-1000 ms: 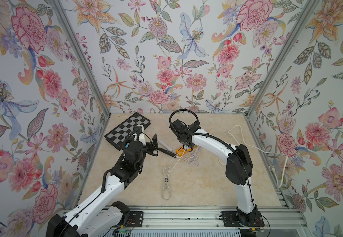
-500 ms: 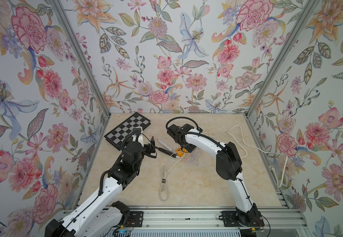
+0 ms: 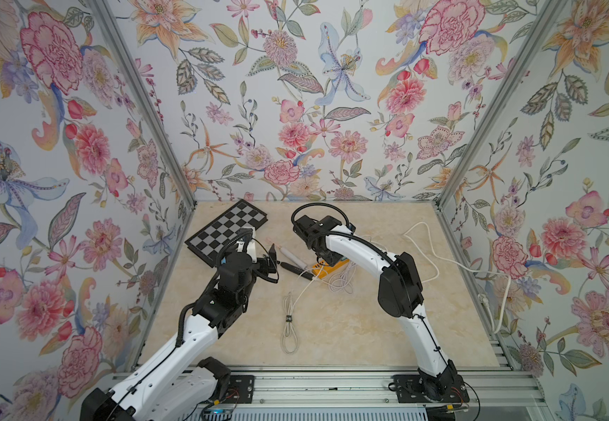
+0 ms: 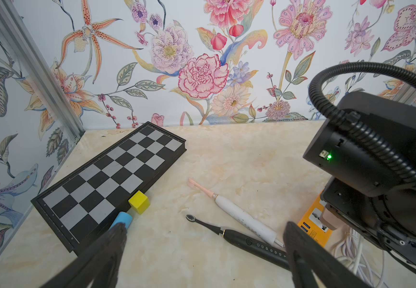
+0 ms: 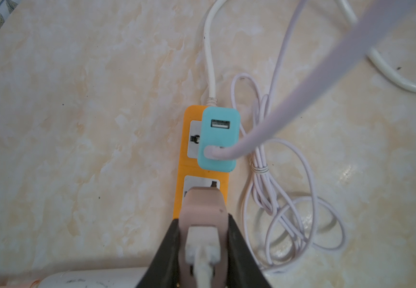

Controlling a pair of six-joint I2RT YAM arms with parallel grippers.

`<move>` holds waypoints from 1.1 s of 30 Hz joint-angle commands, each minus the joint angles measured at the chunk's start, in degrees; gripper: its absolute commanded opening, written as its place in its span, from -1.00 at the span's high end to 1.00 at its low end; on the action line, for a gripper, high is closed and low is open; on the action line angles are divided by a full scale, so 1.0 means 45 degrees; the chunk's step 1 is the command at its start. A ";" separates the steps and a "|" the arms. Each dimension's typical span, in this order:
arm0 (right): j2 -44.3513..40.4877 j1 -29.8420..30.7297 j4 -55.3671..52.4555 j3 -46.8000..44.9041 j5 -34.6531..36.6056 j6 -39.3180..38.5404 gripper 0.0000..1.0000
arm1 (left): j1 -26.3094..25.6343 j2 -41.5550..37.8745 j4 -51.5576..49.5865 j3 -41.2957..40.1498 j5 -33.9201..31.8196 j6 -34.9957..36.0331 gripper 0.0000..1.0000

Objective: Charge the electric toothbrush
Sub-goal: Insert the plug into the socket.

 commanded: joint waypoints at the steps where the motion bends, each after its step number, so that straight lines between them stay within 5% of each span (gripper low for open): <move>1: 0.0383 -0.0042 -0.0622 -0.0228 -0.0117 0.0837 0.77 | 0.0119 -0.0072 0.0308 -0.0252 0.0193 0.0124 -0.98; 29: 0.2568 0.0096 -0.1121 0.0457 -0.0758 0.0783 0.74 | 0.0138 -0.0283 0.0455 -0.0426 0.0233 0.0224 -0.98; 33: 0.2941 0.0107 -0.1132 0.0554 -0.1207 0.0087 0.57 | 0.0129 -0.0187 0.0528 -0.0481 0.0343 0.0239 -0.98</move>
